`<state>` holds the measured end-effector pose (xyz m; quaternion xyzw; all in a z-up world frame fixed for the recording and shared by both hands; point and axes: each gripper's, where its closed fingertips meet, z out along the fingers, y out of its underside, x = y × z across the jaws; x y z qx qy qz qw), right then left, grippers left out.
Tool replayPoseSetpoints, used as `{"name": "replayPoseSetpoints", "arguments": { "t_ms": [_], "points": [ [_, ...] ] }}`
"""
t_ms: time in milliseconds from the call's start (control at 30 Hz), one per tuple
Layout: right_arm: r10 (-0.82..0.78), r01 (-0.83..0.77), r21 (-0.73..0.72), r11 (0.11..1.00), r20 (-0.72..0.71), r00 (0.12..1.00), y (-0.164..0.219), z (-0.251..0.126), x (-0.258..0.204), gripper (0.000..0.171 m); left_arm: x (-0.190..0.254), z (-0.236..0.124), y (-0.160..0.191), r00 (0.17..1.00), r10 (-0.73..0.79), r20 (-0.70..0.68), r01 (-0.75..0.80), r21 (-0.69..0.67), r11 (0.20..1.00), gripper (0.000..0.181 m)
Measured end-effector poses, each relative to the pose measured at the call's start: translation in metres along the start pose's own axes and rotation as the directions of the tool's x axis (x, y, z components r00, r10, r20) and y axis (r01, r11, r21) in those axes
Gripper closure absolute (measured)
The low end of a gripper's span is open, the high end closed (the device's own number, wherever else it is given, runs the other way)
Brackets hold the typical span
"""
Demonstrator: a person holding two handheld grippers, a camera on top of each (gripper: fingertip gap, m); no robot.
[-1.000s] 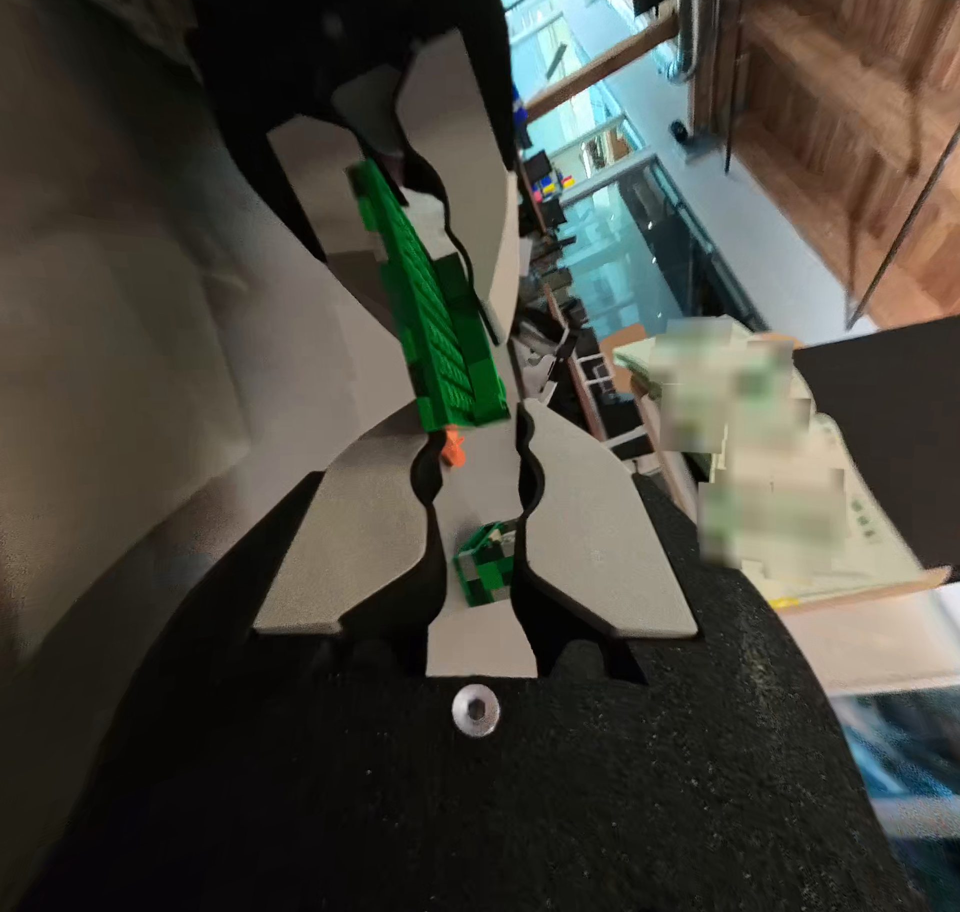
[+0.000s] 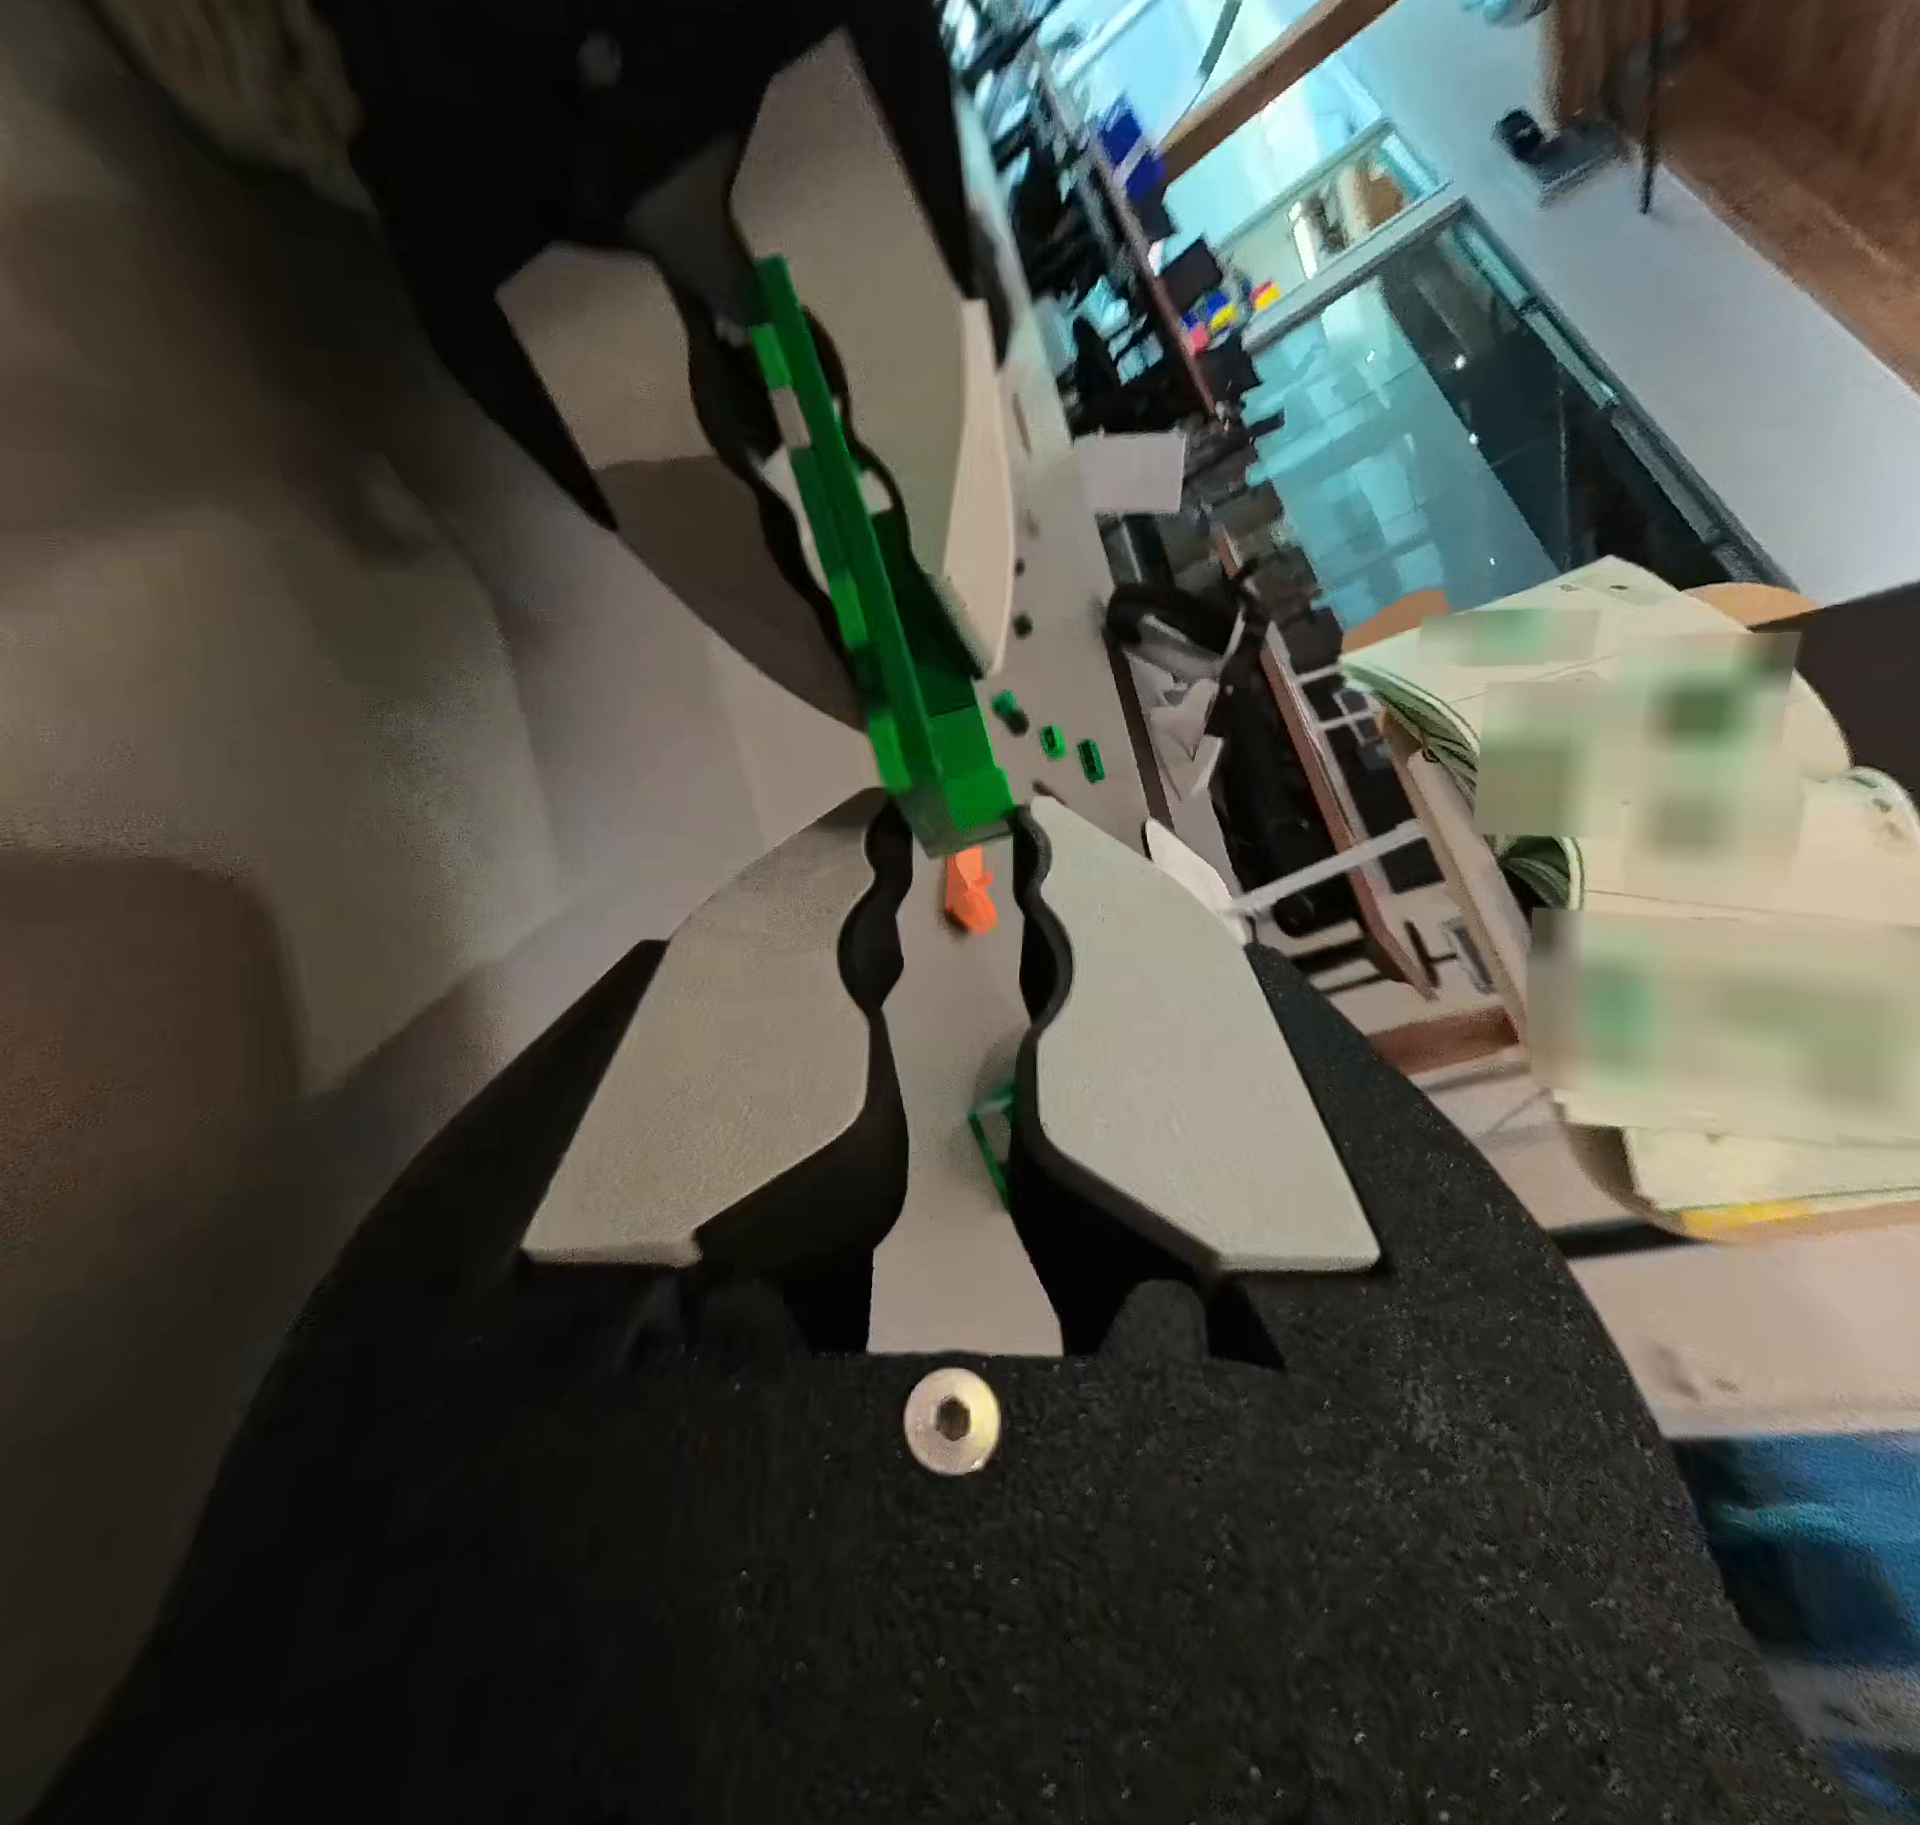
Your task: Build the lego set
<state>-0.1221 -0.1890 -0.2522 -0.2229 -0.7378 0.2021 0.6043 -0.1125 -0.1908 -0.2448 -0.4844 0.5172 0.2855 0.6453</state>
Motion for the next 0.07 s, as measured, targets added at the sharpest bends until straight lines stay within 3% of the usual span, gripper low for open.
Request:
{"name": "replayPoseSetpoints", "arguments": {
  "t_ms": [33,67],
  "points": [
    [0.055,-0.055,0.050,0.997,-0.009,0.998,-0.0043,-0.0023,0.0037,0.152,-0.0033,-0.0028,-0.0024,0.998,-0.067,-0.008,0.067,0.036,0.997,0.165],
    [0.102,-0.101,0.099,0.990,-0.005,0.995,-0.0080,-0.0050,0.0062,0.149,-0.0045,-0.0060,-0.0053,0.993,-0.114,-0.029,0.116,0.077,0.990,0.165]
  ]
}}
